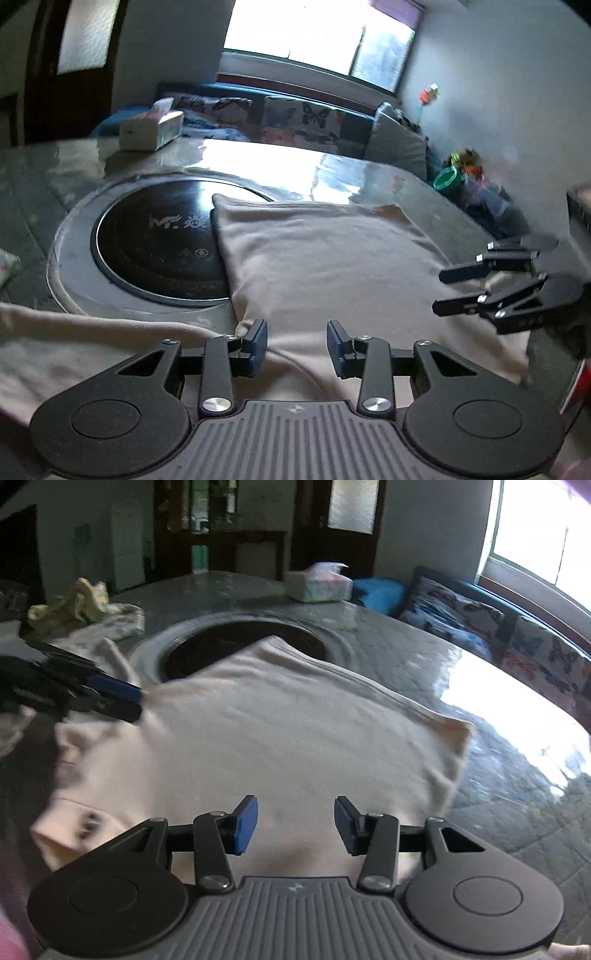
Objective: Fold clothes
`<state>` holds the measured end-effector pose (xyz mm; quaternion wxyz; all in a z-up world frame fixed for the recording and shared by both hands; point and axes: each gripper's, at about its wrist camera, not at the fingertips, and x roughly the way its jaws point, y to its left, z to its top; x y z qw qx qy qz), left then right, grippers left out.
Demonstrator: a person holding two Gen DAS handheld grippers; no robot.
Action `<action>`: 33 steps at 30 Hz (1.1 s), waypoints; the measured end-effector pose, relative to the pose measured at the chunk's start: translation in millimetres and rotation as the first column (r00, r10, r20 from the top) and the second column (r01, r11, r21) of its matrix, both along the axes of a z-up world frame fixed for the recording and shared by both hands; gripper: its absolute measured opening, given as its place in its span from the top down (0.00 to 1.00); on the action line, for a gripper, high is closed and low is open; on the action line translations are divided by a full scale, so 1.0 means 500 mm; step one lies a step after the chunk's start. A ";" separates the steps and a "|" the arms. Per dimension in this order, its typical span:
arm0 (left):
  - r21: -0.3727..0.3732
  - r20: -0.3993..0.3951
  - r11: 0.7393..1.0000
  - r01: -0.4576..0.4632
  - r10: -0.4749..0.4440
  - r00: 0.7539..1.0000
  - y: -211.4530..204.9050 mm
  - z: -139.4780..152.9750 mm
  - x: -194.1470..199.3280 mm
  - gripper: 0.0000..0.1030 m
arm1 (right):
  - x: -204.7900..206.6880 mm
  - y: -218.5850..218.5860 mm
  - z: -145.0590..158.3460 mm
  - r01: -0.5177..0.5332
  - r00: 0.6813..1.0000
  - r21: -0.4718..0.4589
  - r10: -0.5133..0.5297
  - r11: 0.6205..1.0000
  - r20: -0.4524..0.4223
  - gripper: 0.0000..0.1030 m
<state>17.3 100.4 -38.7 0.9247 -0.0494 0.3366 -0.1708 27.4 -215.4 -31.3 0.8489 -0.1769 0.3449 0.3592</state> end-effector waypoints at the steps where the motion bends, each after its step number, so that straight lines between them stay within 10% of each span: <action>1: 0.021 0.007 1.000 0.015 -0.015 1.000 -0.006 0.000 -0.007 0.63 | -0.013 0.009 0.004 -0.023 1.000 0.008 0.023 1.000 0.002 0.55; 9: 0.123 0.018 0.992 0.021 -0.023 1.000 -0.010 -0.017 -0.061 0.62 | -0.109 0.087 -0.005 -0.201 0.979 0.040 0.202 0.979 -0.017 0.55; 17: 0.094 0.011 0.978 -0.185 0.185 0.983 0.071 -0.006 -0.108 0.62 | -0.156 0.122 0.012 -0.267 0.963 0.030 0.267 0.963 0.023 0.55; 25: 0.092 0.005 0.843 -0.530 0.532 0.847 0.192 0.004 -0.108 0.60 | -0.146 0.178 -0.014 -0.294 0.955 0.054 0.295 0.954 -0.020 0.57; 33: 0.093 -0.030 0.728 -0.679 0.684 0.729 0.276 -0.012 -0.082 0.53 | -0.160 0.194 -0.024 -0.330 0.942 0.061 0.333 0.942 -0.047 0.58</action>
